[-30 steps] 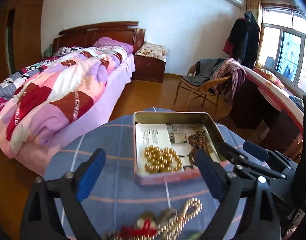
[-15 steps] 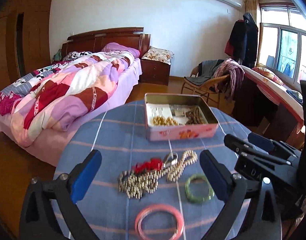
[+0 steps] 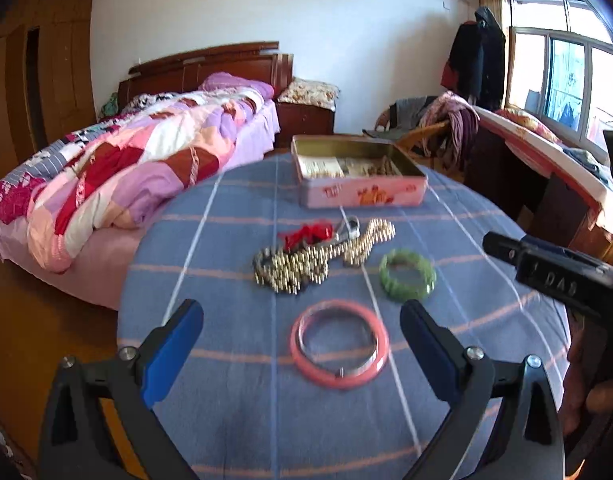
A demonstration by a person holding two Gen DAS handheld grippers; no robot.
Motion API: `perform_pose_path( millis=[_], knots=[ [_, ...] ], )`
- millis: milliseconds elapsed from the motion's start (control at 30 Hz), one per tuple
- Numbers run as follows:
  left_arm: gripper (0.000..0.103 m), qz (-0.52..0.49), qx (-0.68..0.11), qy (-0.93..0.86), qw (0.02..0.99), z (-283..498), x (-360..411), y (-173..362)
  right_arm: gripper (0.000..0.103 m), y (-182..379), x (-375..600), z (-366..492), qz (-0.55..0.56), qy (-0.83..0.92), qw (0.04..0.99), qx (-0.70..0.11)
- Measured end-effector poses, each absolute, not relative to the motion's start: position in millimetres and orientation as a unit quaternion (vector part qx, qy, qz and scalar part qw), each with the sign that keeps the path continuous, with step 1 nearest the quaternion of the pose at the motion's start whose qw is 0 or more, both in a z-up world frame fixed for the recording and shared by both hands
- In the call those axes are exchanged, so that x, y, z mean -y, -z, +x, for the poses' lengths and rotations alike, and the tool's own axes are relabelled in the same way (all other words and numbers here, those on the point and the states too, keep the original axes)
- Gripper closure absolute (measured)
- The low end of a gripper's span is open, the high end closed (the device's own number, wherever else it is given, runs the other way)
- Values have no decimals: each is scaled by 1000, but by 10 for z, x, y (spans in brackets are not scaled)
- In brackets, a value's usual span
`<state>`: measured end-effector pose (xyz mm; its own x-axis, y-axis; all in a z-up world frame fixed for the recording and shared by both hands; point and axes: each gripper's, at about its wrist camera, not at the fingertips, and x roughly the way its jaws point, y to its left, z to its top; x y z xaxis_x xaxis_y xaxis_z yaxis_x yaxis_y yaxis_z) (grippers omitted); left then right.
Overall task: Organize jewelry
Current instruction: 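Grasp the silver bangle inside the pink bangle with the left gripper and lift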
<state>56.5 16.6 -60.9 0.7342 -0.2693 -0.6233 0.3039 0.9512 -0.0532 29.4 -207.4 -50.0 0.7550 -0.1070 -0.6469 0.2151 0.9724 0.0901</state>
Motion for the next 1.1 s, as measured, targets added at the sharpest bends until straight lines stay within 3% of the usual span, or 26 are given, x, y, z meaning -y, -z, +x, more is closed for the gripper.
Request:
perform_pose_path(
  millis=[333,400,533,667,700,800,1100],
  knots=[
    [1,28,-370,156,915,655,-3,848,42,607,2083,154,86,82,928,-353],
    [4,34,-368,143,918,673,8,857,42,609,2083,153,86,81,928,-353],
    [21,0,-389,145,910,767,-88,914,42,613,2071,157,88,78,928,-355],
    [55,-9,-430,133,893,890,-149,1068,42,629,2051,185,90,74,926,-360],
    [58,-11,-437,129,890,902,-163,1105,42,638,2040,189,88,74,925,-362],
    [92,-3,-433,135,891,885,-164,1099,42,661,2026,215,88,71,924,-366],
    [93,-45,-399,163,901,823,-282,931,42,722,1974,251,91,58,921,-375]
  ],
)
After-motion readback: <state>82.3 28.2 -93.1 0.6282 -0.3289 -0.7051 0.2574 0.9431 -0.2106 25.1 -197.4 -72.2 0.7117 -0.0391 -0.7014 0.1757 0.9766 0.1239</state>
